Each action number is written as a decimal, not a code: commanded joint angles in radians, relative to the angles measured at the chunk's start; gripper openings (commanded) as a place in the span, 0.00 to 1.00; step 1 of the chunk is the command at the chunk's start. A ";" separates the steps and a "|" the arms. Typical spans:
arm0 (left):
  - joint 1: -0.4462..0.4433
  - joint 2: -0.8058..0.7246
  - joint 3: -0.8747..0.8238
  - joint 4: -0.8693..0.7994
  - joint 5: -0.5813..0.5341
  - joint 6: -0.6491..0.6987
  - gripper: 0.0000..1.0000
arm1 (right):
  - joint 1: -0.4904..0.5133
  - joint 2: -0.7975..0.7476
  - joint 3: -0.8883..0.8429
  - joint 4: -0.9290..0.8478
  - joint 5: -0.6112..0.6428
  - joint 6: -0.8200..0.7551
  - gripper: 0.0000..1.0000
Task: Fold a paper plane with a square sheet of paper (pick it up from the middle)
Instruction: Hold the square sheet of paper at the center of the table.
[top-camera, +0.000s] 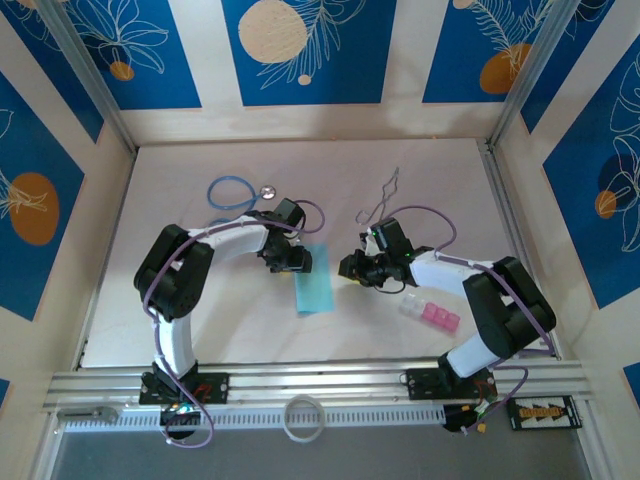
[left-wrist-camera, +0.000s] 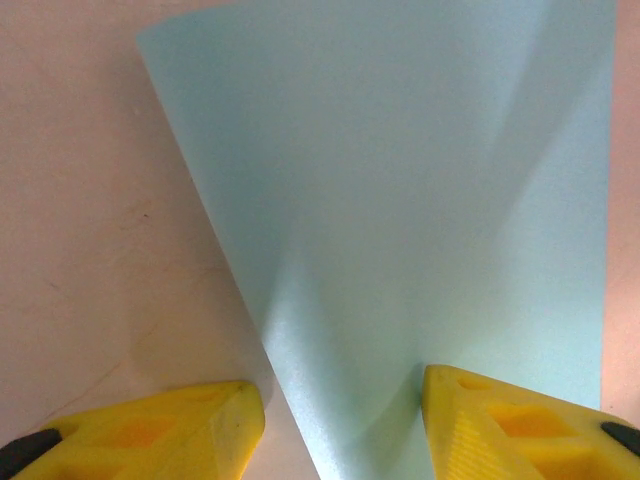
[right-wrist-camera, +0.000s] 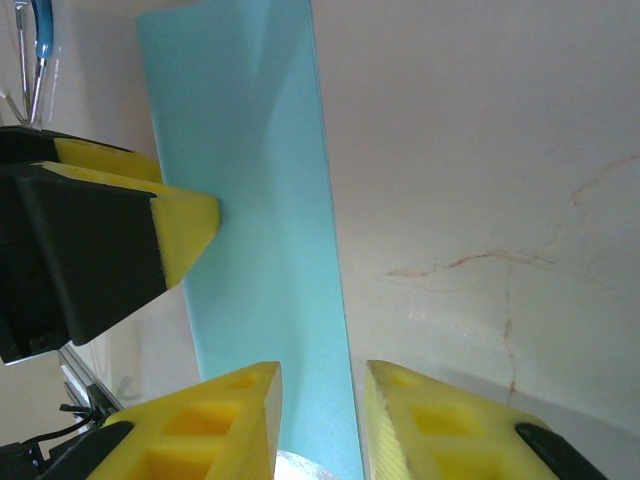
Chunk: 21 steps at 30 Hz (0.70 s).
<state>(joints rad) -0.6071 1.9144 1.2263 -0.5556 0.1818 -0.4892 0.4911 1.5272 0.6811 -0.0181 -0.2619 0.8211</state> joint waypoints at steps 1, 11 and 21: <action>-0.001 0.088 -0.012 0.035 -0.089 0.044 0.53 | 0.005 0.000 0.028 -0.031 -0.004 -0.002 0.29; -0.002 0.088 -0.014 0.051 -0.083 0.019 0.53 | 0.017 0.056 0.039 0.025 -0.065 -0.003 0.13; -0.001 0.086 -0.024 0.055 -0.081 0.019 0.53 | 0.078 0.165 0.128 0.018 -0.028 0.010 0.00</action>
<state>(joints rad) -0.6071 1.9202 1.2354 -0.5640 0.1810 -0.4877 0.5526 1.6615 0.7708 0.0006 -0.2916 0.8215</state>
